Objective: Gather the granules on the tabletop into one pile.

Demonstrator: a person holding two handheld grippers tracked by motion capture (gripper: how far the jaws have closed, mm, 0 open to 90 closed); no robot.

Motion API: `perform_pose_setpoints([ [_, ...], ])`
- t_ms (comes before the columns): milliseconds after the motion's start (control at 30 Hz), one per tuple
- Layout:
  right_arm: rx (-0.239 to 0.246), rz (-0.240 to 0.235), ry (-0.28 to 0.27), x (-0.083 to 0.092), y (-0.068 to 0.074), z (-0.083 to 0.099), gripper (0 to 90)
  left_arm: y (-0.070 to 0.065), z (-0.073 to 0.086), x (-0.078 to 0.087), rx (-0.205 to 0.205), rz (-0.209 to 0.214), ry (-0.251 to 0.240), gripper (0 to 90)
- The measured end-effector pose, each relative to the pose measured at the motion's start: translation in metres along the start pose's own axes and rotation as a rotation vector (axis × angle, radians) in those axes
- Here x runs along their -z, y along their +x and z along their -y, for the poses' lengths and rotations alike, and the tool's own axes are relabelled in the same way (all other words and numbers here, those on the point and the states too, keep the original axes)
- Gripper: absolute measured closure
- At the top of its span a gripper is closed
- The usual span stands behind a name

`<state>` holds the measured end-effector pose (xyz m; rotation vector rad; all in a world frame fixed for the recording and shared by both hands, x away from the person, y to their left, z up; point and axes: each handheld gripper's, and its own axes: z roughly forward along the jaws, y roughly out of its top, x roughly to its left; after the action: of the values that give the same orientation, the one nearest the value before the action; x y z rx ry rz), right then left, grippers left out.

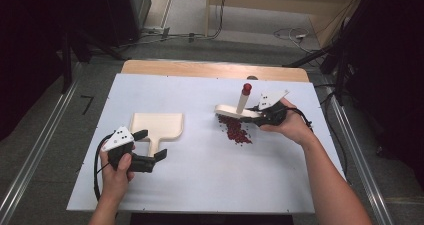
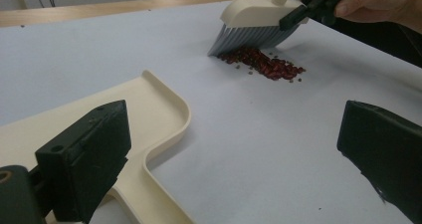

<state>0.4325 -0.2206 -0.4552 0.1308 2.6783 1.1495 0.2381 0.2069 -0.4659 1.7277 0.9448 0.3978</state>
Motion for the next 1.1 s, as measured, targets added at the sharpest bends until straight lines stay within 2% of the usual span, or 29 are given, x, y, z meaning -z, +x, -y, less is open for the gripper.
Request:
perform_pose_setpoints([
  [233,0.015,-0.007,-0.008,0.004,0.016,0.002,65.6,-0.001,0.000,-0.001,-0.001,0.004,-0.001,0.9],
  [700,0.035,-0.010,-0.010,0.011,0.031,0.003,65.6,-0.002,-0.001,-0.001,-0.001,0.006,-0.002,0.9],
  [967,0.034,0.060,-0.036,0.016,0.032,-0.004,65.6,-0.002,-0.001,0.000,-0.001,0.005,-0.005,0.9],
  [1033,0.023,0.076,-0.050,0.019,0.033,-0.006,65.6,-0.002,-0.001,0.000,-0.001,0.005,-0.006,0.9],
  [1100,-0.011,0.101,-0.063,0.024,0.034,-0.010,65.6,-0.001,-0.001,0.000,-0.001,0.005,-0.007,0.9],
])
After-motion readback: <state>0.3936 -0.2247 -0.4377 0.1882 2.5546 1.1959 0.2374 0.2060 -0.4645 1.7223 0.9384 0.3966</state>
